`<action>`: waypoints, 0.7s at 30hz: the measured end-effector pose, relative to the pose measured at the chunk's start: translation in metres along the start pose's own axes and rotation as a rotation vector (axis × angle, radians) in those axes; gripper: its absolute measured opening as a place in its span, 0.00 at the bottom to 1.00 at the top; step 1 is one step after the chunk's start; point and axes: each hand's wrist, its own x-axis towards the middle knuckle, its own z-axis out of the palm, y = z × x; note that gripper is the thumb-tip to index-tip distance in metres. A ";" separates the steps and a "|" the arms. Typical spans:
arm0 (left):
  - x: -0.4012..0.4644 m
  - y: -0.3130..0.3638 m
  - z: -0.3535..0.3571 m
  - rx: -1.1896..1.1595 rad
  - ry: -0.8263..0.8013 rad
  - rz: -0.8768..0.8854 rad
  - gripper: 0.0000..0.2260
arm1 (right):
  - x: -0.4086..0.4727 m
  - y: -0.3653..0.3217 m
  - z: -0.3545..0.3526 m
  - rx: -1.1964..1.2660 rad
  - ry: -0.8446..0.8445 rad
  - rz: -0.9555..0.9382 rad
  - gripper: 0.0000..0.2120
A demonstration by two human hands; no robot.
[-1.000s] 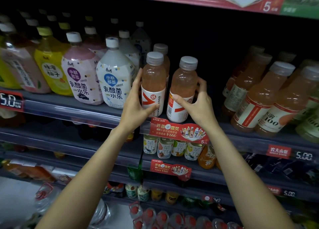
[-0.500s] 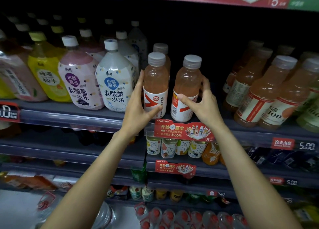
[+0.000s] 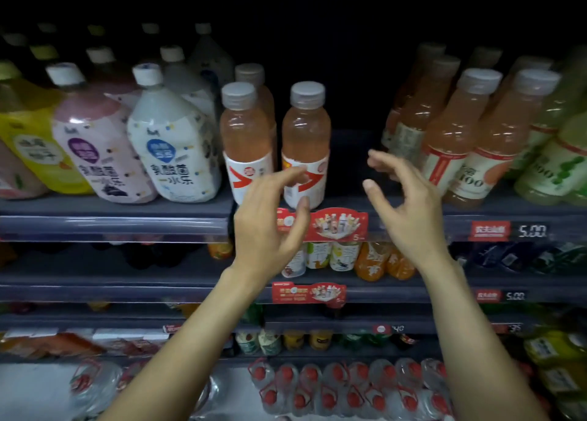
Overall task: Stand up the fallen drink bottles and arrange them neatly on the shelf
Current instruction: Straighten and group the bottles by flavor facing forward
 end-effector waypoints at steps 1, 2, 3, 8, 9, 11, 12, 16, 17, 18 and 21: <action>0.005 0.009 0.011 -0.033 -0.051 0.007 0.12 | -0.004 0.008 -0.012 -0.031 0.041 -0.038 0.14; 0.010 0.017 0.023 -0.070 -0.109 -0.006 0.12 | -0.007 0.016 -0.023 -0.055 0.076 -0.057 0.12; 0.017 0.028 0.041 -0.110 -0.174 -0.046 0.13 | -0.009 0.027 -0.038 -0.079 0.106 -0.068 0.11; 0.041 0.052 0.140 -0.226 -0.371 -0.382 0.33 | -0.005 0.078 -0.093 -0.101 0.175 -0.003 0.14; 0.042 0.051 0.153 -0.226 -0.359 -0.421 0.36 | -0.003 0.084 -0.096 -0.085 0.168 0.019 0.15; 0.042 0.057 0.182 -0.202 -0.296 -0.494 0.40 | 0.000 0.097 -0.108 -0.060 0.135 0.053 0.16; 0.043 0.060 0.191 -0.186 -0.256 -0.527 0.41 | 0.001 0.103 -0.112 -0.053 0.117 0.052 0.16; 0.043 0.065 0.213 -0.062 -0.164 -0.542 0.42 | 0.006 0.121 -0.122 -0.084 0.067 -0.026 0.16; 0.042 0.064 0.213 -0.052 -0.166 -0.538 0.41 | 0.006 0.124 -0.124 -0.096 0.064 -0.042 0.16; 0.041 0.063 0.211 -0.076 -0.178 -0.535 0.40 | 0.006 0.127 -0.124 -0.096 0.065 -0.047 0.15; 0.039 0.049 0.191 -0.278 -0.268 -0.569 0.34 | 0.005 0.132 -0.123 -0.037 0.066 -0.064 0.14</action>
